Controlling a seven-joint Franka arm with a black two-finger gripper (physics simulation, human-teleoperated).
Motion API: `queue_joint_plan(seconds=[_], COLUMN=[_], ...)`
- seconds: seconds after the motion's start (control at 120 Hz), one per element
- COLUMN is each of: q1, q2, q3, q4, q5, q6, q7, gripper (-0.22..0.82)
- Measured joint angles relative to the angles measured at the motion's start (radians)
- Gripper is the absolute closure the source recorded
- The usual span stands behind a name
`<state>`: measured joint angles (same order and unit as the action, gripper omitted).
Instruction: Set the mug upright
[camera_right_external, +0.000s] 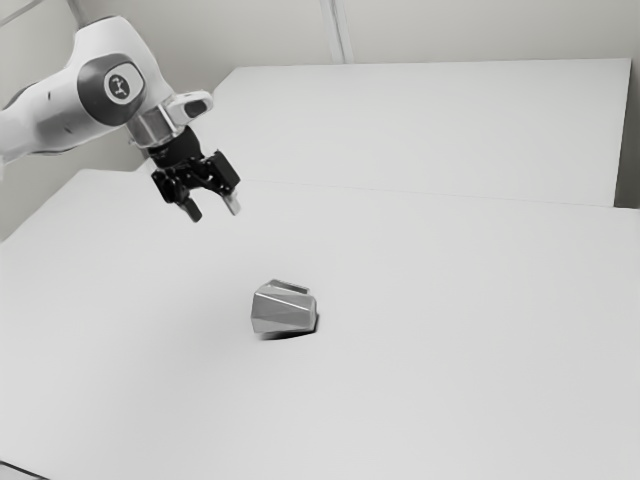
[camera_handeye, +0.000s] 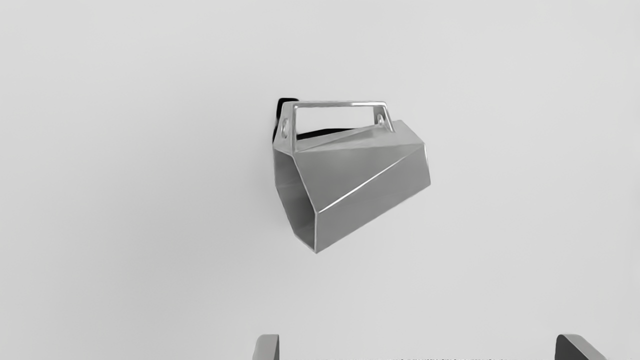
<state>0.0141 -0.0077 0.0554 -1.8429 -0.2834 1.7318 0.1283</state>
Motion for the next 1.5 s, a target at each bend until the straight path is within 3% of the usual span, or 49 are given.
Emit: queue_joint_plan(seconds=[0.283, 0.5, 0.692, 0.933, 1.2, 1.233, 1.383, 1.5], q1=[0.03, 0.079, 0.122, 0.135, 0.16, 0.161, 0.161, 0.161], q2=[-0.006, -0.001, 0.07, 0.123, 0.242, 0.245, 0.246, 0.244], q3=[0.004, 0.005, 0.006, 0.006, 0.006, 0.006, 0.006, 0.006], q4=[-0.222, -0.303, -0.354, -0.422, -0.423, -0.423, -0.421, -0.418], q5=[-0.28, -0.372, -0.555, -0.808, -0.994, -1.004, -1.032, -1.042], q6=[0.153, 0.239, 0.29, 0.297, 0.204, 0.191, 0.151, 0.136], q7=[0.137, 0.255, 0.4, 0.617, 0.824, 0.845, 0.928, 0.979], gripper=[0.0, 0.0, 0.0, 0.0, 0.0, 0.05, 0.43, 0.61])
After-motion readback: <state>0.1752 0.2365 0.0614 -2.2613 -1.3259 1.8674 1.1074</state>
